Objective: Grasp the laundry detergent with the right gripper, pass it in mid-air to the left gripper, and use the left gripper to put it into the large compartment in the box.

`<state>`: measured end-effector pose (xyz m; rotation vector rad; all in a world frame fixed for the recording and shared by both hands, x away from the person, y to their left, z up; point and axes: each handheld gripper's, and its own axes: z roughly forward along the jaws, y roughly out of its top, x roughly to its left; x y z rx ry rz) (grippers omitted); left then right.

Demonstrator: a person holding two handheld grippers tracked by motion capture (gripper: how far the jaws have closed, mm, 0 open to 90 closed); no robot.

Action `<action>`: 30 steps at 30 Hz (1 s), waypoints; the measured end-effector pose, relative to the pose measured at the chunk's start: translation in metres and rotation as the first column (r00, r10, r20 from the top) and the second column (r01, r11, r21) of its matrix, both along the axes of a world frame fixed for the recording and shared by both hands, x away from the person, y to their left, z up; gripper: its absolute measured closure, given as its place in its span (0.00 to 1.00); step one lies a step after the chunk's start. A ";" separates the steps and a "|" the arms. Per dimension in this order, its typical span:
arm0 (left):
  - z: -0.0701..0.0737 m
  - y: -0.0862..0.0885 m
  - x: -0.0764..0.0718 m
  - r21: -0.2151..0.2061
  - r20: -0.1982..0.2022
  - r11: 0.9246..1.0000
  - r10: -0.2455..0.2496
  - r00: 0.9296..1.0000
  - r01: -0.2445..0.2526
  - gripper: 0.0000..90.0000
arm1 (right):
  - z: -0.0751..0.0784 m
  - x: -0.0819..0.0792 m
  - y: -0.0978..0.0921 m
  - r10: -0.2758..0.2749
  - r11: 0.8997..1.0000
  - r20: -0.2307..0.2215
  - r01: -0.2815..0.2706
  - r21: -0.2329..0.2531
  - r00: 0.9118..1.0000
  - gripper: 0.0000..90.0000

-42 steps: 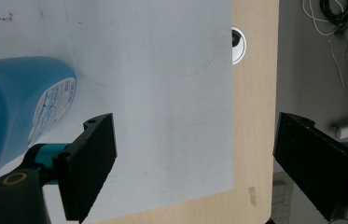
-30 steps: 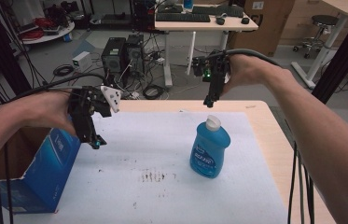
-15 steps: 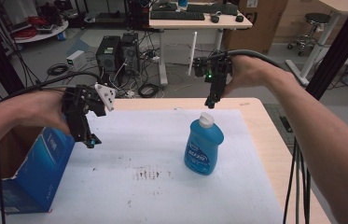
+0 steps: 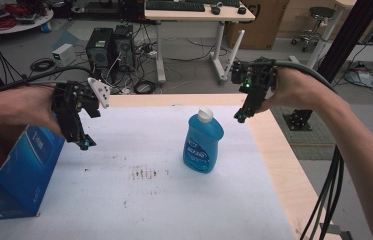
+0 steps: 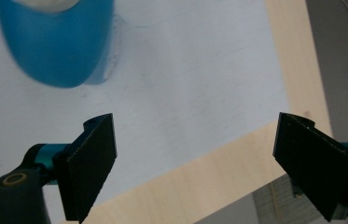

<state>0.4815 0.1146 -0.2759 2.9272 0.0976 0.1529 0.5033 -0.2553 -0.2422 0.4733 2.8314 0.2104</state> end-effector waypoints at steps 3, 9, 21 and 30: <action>0.001 0.001 0.001 -0.012 0.003 1.000 0.004 1.000 -0.004 0.16 | -0.007 -0.017 -0.008 -0.027 0.998 -0.007 0.027 0.053 1.000 0.14; 0.002 0.003 0.001 -0.020 0.005 1.000 0.002 1.000 -0.002 0.16 | -0.026 -0.044 -0.012 -0.079 0.983 -0.015 0.081 0.162 0.997 0.14; 0.004 0.005 0.000 -0.037 0.017 0.999 0.004 1.000 -0.003 0.16 | -0.073 -0.061 0.007 -0.142 0.917 -0.038 0.146 0.371 0.989 0.14; 0.005 0.006 0.000 -0.044 0.026 0.999 0.002 1.000 0.000 0.16 | -0.098 -0.061 0.010 -0.176 0.860 -0.025 0.166 0.483 0.984 0.14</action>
